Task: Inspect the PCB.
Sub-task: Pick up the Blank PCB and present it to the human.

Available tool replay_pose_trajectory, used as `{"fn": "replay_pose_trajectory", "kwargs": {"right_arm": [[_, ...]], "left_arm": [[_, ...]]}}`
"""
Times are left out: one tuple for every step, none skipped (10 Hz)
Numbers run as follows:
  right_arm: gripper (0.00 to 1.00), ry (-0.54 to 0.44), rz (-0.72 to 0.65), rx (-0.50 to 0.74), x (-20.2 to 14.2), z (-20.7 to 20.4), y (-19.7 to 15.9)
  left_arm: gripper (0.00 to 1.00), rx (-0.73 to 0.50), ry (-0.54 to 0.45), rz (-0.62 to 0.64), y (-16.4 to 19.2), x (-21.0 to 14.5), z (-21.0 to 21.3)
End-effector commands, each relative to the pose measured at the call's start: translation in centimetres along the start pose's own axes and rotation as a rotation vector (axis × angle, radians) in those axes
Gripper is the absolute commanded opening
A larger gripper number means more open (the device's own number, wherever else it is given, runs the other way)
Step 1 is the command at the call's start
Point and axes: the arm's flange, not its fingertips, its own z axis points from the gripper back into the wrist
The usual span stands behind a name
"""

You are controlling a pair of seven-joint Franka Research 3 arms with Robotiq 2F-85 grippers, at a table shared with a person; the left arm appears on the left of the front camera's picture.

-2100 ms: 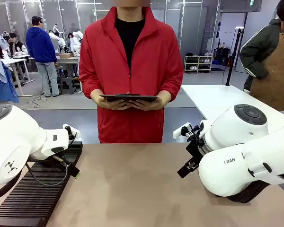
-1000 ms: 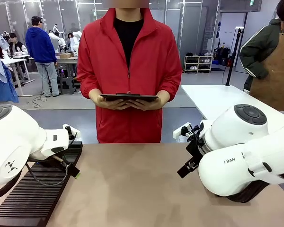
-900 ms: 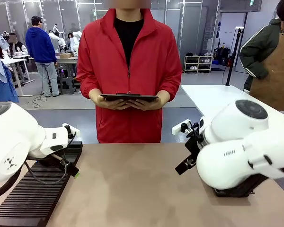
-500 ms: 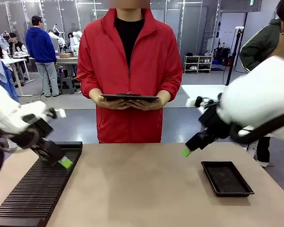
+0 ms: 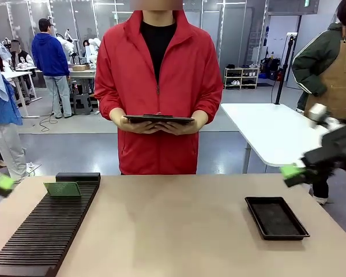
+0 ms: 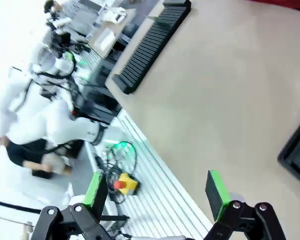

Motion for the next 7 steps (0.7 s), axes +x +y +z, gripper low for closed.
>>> {"fn": "replay_pose_trajectory", "kwargs": {"right_arm": [[1.00, -0.147, -0.094, 0.068, -5.8, 4.3, -1.8], [1.00, -0.234, -0.126, 0.101, -8.8, 6.6, -2.7], [1.00, -0.305, -0.166, 0.108, -11.6, 8.4, -3.6], [1.00, -0.372, -0.206, 0.112, -14.3, 9.9, -4.0], [1.00, -0.417, -0.223, 0.108, -15.8, 10.8, -4.1], [1.00, -0.443, -0.227, 0.099, -16.6, 11.4, -4.3], [1.00, -0.443, -0.230, 0.088, -16.8, 11.5, -4.5]], "left_arm": [[1.00, -0.105, -0.169, 0.014, 1.7, -6.4, 4.5], [1.00, -0.146, -0.244, 0.080, 2.8, -9.9, 6.5], [1.00, -0.170, -0.345, 0.115, 3.8, -13.1, 8.3], [1.00, -0.175, -0.435, 0.134, 4.3, -16.3, 9.8], [1.00, -0.168, -0.453, 0.156, 4.8, -18.4, 10.5], [1.00, -0.167, -0.489, 0.189, 5.7, -19.7, 10.8], [1.00, -0.166, -0.503, 0.199, 6.0, -20.2, 10.7]]}}
